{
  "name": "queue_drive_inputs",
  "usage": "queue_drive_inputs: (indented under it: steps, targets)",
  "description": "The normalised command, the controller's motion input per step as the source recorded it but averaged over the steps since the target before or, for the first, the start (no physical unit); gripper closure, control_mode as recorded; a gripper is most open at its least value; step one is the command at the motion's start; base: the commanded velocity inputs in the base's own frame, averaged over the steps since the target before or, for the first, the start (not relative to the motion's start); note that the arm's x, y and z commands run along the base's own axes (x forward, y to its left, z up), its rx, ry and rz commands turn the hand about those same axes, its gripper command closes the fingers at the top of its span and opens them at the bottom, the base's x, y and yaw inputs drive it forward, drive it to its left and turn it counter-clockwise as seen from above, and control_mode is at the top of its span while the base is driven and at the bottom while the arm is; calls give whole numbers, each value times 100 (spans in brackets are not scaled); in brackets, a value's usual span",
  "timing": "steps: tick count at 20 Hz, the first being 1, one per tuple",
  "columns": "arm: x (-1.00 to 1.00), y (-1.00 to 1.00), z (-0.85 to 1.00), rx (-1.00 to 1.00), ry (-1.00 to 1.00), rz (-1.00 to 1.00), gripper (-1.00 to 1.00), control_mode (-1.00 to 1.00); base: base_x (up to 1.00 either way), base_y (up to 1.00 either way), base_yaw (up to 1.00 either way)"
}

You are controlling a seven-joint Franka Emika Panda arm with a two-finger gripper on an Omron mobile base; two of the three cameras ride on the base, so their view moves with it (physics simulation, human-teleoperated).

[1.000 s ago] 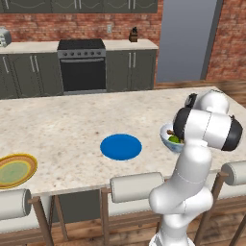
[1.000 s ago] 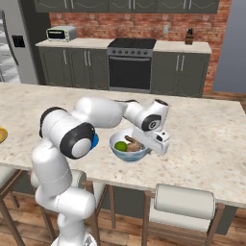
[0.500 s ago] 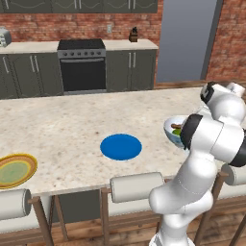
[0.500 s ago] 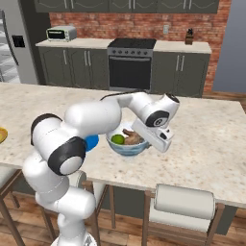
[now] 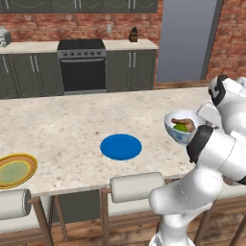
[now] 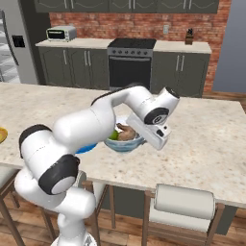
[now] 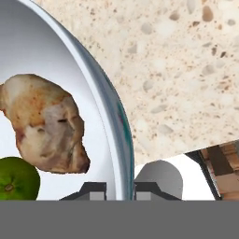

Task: Pick the chicken drumstick and lime from their plates and place them in the bowl. Then put the bowl in the fridge.

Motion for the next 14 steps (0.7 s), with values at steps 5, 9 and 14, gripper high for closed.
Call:
queue_drive_inputs:
  steps: [5, 9, 14]
  targets:
    - [-8, 62, 18, -2, -12, -6, 100, -100, 0, 0, 0]
    - [-3, 72, 8, -3, -20, -19, 100, -100, 0, 0, 0]
    - [-4, 70, 3, -5, -12, -24, 100, -100, 0, 0, 0]
